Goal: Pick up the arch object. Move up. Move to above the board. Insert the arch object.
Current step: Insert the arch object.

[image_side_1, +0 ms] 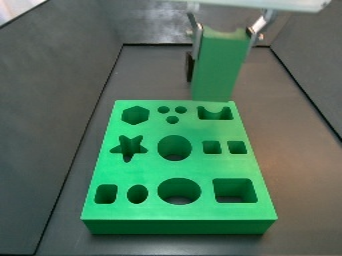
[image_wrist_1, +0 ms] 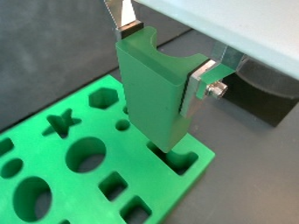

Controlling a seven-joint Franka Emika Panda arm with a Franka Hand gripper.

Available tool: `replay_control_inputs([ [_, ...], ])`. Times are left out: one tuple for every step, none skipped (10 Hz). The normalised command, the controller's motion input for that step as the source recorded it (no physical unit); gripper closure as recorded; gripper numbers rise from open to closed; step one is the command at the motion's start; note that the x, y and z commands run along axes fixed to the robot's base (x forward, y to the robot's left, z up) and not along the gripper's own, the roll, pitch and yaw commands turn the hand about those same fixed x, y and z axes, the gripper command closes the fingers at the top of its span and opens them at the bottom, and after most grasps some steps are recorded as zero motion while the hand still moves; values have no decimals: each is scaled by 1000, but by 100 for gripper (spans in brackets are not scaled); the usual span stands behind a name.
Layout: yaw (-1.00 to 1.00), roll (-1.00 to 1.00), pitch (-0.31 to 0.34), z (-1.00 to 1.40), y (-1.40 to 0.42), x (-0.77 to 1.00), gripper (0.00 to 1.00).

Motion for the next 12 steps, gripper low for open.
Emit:
replay_control_inputs([
  [0,-84,-17,-411,80,191,100],
  [-29,-109,-4,-377,66,194,100],
  [-49,-70,0,-31,6,91,100],
  [-6,-3,0,-63,0,0,100],
  [-9,-89,-13,-209,0,80,100],
  [-69,-120,-31,-337,0,43,100],
  [-26,-120,-29,-220,71,0,100],
  [0,-159,0,-140,146,0,100],
  [0,-154,-4,-80,240,-29,100],
  [0,-167,-11,-91,197,0,100],
  [0,-130,-20,-189,69,0,100],
  [0,-170,-20,-206,0,20,100],
])
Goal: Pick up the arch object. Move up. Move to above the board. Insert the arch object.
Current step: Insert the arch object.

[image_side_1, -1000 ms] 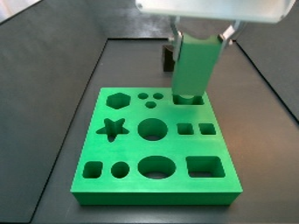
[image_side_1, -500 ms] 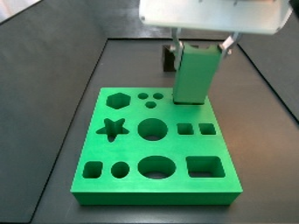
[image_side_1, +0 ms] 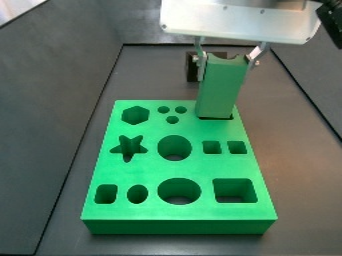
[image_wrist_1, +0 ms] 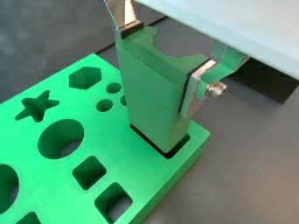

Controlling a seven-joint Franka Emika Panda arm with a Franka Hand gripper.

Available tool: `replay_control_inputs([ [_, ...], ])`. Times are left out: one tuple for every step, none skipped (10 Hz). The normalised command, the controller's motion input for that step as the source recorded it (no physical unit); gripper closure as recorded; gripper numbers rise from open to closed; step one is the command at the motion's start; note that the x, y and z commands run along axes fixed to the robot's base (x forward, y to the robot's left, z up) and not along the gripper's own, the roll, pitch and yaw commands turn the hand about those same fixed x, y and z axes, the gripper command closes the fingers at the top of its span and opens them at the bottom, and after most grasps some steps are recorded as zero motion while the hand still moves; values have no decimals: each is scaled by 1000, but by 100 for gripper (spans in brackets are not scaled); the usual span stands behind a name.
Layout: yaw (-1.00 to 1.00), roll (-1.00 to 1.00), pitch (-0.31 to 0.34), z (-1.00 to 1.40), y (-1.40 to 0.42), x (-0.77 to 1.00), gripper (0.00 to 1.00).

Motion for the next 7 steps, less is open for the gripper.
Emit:
replay_control_inputs([
  [0,-210,-10,-160,0,109,100],
  [0,-204,-19,-186,0,74,100],
  [-14,-224,-27,-223,0,120,100],
  [0,-134,-16,-257,0,63,100],
  [0,-19,-33,-331,0,0,100],
  [0,39,-33,-423,0,0,100],
  [0,124,-20,-520,-31,0,100],
])
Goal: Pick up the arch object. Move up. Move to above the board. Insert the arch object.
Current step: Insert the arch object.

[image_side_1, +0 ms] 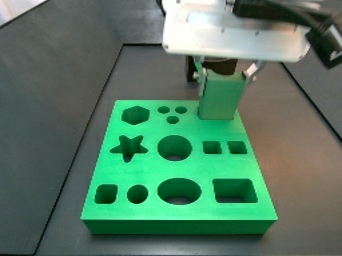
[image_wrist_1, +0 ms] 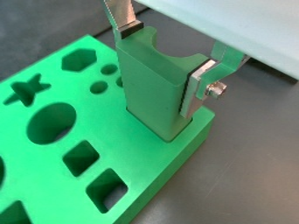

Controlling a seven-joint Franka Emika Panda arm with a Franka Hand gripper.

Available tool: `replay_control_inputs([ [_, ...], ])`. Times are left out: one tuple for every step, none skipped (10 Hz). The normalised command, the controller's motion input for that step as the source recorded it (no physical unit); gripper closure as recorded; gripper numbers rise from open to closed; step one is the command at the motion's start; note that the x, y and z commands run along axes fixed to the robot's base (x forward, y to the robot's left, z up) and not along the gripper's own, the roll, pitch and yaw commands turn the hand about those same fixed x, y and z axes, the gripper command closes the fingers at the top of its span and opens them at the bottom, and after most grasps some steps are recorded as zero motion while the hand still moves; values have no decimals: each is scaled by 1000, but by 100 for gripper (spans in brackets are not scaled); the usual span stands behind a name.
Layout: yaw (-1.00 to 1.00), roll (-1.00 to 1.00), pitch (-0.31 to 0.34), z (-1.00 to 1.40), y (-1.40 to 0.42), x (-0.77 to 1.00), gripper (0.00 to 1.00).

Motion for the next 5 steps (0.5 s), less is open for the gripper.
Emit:
replay_control_inputs([
  [0,223,-40,-620,-114,0,100],
  [3,257,-51,-629,-143,0,100],
  [0,149,-90,-520,-46,-3,100],
  [0,-3,31,0,0,26,100],
  [0,0,0,0,69,14,100],
])
